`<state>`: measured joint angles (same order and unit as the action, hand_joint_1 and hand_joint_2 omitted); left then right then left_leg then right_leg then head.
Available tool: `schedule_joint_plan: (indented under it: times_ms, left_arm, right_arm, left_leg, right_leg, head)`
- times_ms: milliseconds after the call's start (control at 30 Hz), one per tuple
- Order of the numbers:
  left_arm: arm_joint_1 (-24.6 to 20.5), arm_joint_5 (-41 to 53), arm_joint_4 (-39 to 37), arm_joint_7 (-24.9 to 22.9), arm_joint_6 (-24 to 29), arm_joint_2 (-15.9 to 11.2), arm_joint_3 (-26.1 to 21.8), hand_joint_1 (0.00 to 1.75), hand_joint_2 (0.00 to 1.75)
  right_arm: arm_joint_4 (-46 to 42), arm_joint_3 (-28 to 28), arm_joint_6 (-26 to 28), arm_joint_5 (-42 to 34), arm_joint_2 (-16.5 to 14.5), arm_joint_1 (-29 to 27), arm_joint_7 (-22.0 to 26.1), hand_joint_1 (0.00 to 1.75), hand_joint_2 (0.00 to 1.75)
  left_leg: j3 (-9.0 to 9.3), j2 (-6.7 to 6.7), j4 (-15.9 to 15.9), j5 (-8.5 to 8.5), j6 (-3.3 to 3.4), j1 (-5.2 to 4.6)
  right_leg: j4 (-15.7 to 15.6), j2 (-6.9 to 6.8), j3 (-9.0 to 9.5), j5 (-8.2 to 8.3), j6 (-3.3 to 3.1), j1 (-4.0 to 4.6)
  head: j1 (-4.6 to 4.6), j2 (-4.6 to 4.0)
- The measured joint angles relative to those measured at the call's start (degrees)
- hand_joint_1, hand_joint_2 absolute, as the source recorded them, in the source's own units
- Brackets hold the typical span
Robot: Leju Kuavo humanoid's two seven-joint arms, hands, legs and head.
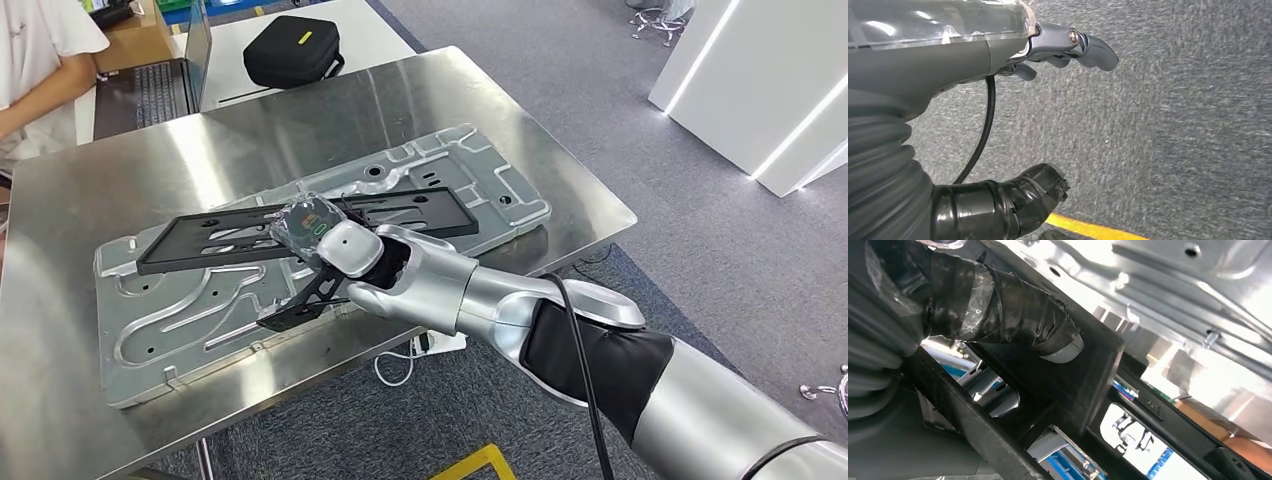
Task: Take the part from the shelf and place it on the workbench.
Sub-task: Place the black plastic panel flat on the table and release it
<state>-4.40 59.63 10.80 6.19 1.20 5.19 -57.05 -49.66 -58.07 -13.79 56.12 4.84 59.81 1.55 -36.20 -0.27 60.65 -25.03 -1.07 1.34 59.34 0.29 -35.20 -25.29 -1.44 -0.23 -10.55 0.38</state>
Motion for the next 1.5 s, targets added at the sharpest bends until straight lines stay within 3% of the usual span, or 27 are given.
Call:
schedule_joint_plan:
  times_ms: [167,233,300,333,367,400,467,533,600,700,800,833,867,900,967,1033,1133,1200,1233,1333,1367,1400,1500]
  left_arm:
    - [0.07,0.21,0.00,0.17,-0.27,0.16,0.00,0.00,1.75]
    - [0.05,0.37,0.00,0.03,-0.27,0.22,0.00,0.00,1.75]
    - [0.05,0.44,0.00,-0.13,-0.26,0.23,0.00,0.00,1.75]
    - [0.06,0.45,0.00,-0.19,-0.26,0.24,0.00,0.00,1.75]
    - [0.07,0.45,0.00,-0.21,-0.26,0.24,0.00,0.00,1.75]
    - [0.07,0.45,0.00,-0.22,-0.26,0.24,-0.01,0.00,1.75]
    - [0.05,0.45,0.00,-0.19,-0.26,0.38,-0.02,0.00,1.75]
    - [0.01,0.45,0.00,-0.15,-0.26,0.62,-0.08,0.00,1.75]
    - [-0.01,0.43,0.00,-0.15,-0.27,0.80,-0.21,0.00,1.75]
    - [0.01,0.45,0.00,-0.08,-0.28,0.91,-0.33,0.00,1.75]
    - [-0.02,0.70,0.00,-0.01,-0.26,0.81,-0.41,0.00,1.75]
    - [0.00,0.82,0.00,0.00,-0.26,0.78,-0.45,0.00,1.75]
    - [0.04,0.93,0.00,0.00,-0.26,0.77,-0.49,0.00,1.75]
    - [0.06,1.01,0.00,0.00,-0.25,0.74,-0.52,0.00,1.75]
    - [0.03,1.02,0.00,0.00,-0.21,0.69,-0.69,0.00,1.75]
    - [-0.03,1.02,0.00,-0.01,-0.17,0.65,-0.96,0.00,1.75]
    - [-0.03,1.04,0.00,-0.01,-0.17,0.68,-1.27,0.00,1.75]
    - [0.01,1.06,0.00,-0.02,-0.17,0.71,-1.34,0.00,1.75]
    - [-0.02,1.08,0.00,-0.02,-0.17,0.72,-1.35,0.00,1.75]
    - [-0.05,1.17,0.00,-0.02,-0.17,0.71,-1.36,0.00,1.75]
    - [-0.05,1.20,0.00,-0.02,-0.17,0.69,-1.36,0.00,1.75]
    - [-0.04,1.22,0.00,-0.02,-0.17,0.67,-1.36,0.00,1.75]
    - [-0.06,1.30,0.00,-0.01,-0.19,0.66,-1.37,0.00,1.75]
  right_arm:
    - [0.31,0.00,-0.74,-0.01,0.20,0.64,0.30,1.75,1.75]
    - [0.35,-0.01,-0.74,-0.02,0.38,0.71,0.32,1.75,1.75]
    - [0.48,-0.07,-0.73,-0.03,0.50,0.42,0.34,1.75,1.75]
    - [0.58,-0.13,-0.72,-0.04,0.54,0.15,0.36,1.75,1.75]
    - [0.70,-0.20,-0.70,-0.05,0.55,-0.08,0.37,1.75,1.75]
    - [0.82,-0.25,-0.66,-0.05,0.57,-0.20,0.41,1.75,1.75]
    - [1.04,-0.28,-0.57,-0.05,0.58,-0.11,0.61,1.75,1.75]
    - [1.20,-0.29,-0.54,-0.07,0.54,0.11,0.86,1.75,1.75]
    - [1.35,-0.30,-0.56,-0.14,0.49,0.22,1.00,1.75,1.75]
    - [1.62,-0.31,-0.59,-0.25,0.25,0.42,1.13,1.75,1.75]
    - [1.95,-0.32,-0.55,-0.33,-0.33,0.58,1.41,1.75,1.75]
    - [2.07,-0.33,-0.55,-0.37,-0.48,0.48,1.49,1.75,1.75]
    - [2.18,-0.36,-0.55,-0.43,-0.57,0.37,1.54,1.75,1.75]
    - [2.28,-0.40,-0.55,-0.46,-0.66,0.28,1.58,1.75,1.75]
    - [2.40,-0.47,-0.54,-0.49,-0.83,0.25,1.59,1.75,1.75]
    - [2.49,-0.51,-0.53,-0.49,-0.95,0.33,1.61,1.75,1.75]
    - [2.65,-0.65,-0.52,-0.51,-1.03,0.33,1.76,1.75,1.75]
    - [2.70,-0.70,-0.52,-0.54,-1.06,0.36,1.83,1.75,1.75]
    - [2.72,-0.71,-0.51,-0.55,-1.06,0.38,1.83,1.75,1.75]
    - [2.80,-0.73,-0.53,-0.58,-1.06,0.04,1.86,1.75,1.75]
    - [2.85,-0.73,-0.53,-0.61,-1.06,-0.18,1.88,1.75,1.75]
    - [2.90,-0.74,-0.53,-0.64,-1.06,-0.34,1.89,1.75,1.75]
    - [2.98,-0.74,-0.46,-0.70,-1.13,-0.32,1.89,1.75,1.75]
  left_leg:
    - [0.75,-0.08,-1.59,0.14,1.43,-0.06]
    - [0.93,-0.02,-1.84,0.24,2.02,0.06]
    - [0.93,-0.01,-1.85,0.18,2.28,-0.01]
    - [0.95,-0.04,-1.85,0.15,2.31,-0.06]
    - [0.98,-0.08,-1.84,0.12,2.33,-0.13]
    - [1.07,-0.13,-1.84,0.08,2.32,-0.22]
    - [1.28,-0.20,-1.84,-0.03,2.22,-0.40]
    - [1.29,-0.18,-1.84,-0.12,1.94,-0.50]
    - [1.28,-0.11,-2.01,-0.10,1.50,-0.46]
    - [0.61,-0.04,-0.24,-1.52,0.72,-0.42]
    - [-4.06,-0.02,9.66,-6.35,-0.10,-0.30]
    - [-5.59,-0.01,12.56,-7.18,-0.35,-0.22]
    - [-6.28,0.01,13.59,-6.92,-0.56,-0.12]
    - [-5.79,0.04,12.26,-5.50,-0.74,0.01]
    - [-2.42,0.11,5.09,-1.68,-0.97,0.28]
    - [0.11,0.04,-0.15,-0.12,-0.63,0.23]
    - [0.41,-0.10,-0.85,-0.28,0.56,0.11]
    - [0.61,-0.10,-1.19,-0.11,1.25,0.25]
    - [0.71,-0.09,-1.33,-0.05,1.54,0.33]
    - [0.77,-0.09,-1.36,-0.13,1.95,0.14]
    - [0.80,-0.12,-1.36,-0.17,1.99,0.04]
    - [0.87,-0.18,-1.35,-0.21,2.01,-0.04]
    - [1.17,-0.31,-1.38,-0.37,1.93,-0.37]
  right_leg:
    - [1.26,0.03,-0.54,-0.97,1.21,0.04]
    - [6.19,-0.03,-2.72,-3.88,1.73,-0.14]
    - [13.54,-0.05,-6.31,-7.04,2.04,-0.20]
    - [15.76,-0.05,-7.53,-7.44,2.05,-0.20]
    - [16.01,-0.05,-7.83,-6.81,1.93,-0.18]
    - [14.03,-0.05,-7.03,-5.18,1.66,-0.11]
    - [6.21,-0.04,-3.36,-1.24,0.66,0.26]
    - [0.83,-0.08,-0.89,0.50,-0.18,0.77]
    - [-0.08,-0.12,-0.63,0.45,-0.49,1.05]
    - [-1.46,-0.28,0.27,0.99,-0.93,0.39]
    - [-1.88,-0.36,0.64,1.09,-1.22,0.19]
    - [-1.81,-0.36,0.65,1.01,-1.23,0.18]
    - [-1.68,-0.35,0.65,0.91,-1.20,0.14]
    - [-1.46,-0.33,0.66,0.74,-1.07,0.06]
    - [-0.69,-0.29,0.60,0.14,-0.58,-0.10]
    - [0.29,-0.22,0.23,-0.45,0.07,0.05]
    - [0.55,-0.19,0.00,-0.65,0.76,0.33]
    - [1.96,-0.22,-0.52,-1.82,1.25,0.17]
    - [4.15,-0.22,-1.48,-3.18,1.50,0.07]
    - [14.90,-0.26,-6.66,-7.74,1.98,-0.13]
    - [16.55,-0.26,-7.62,-7.74,1.93,-0.13]
    - [15.85,-0.26,-7.46,-6.59,1.75,-0.10]
    - [5.04,-0.24,-2.64,-1.00,0.30,0.44]
  head:
    - [-0.02,0.01]
    - [-0.03,0.00]
    - [-0.02,-0.01]
    - [-0.02,-0.01]
    - [-0.03,-0.01]
    - [-0.03,-0.01]
    - [-0.02,-0.01]
    - [-0.02,0.00]
    - [-0.03,0.01]
    - [-0.02,0.01]
    - [-0.01,0.00]
    - [-0.01,0.00]
    - [-0.02,-0.01]
    - [-0.01,0.00]
    - [-0.01,0.00]
    - [-0.02,0.01]
    - [-0.03,0.01]
    - [-0.03,0.00]
    - [-0.04,0.01]
    - [-0.04,-0.01]
    - [-0.04,-0.01]
    - [-0.04,-0.01]
    - [-0.04,-0.01]
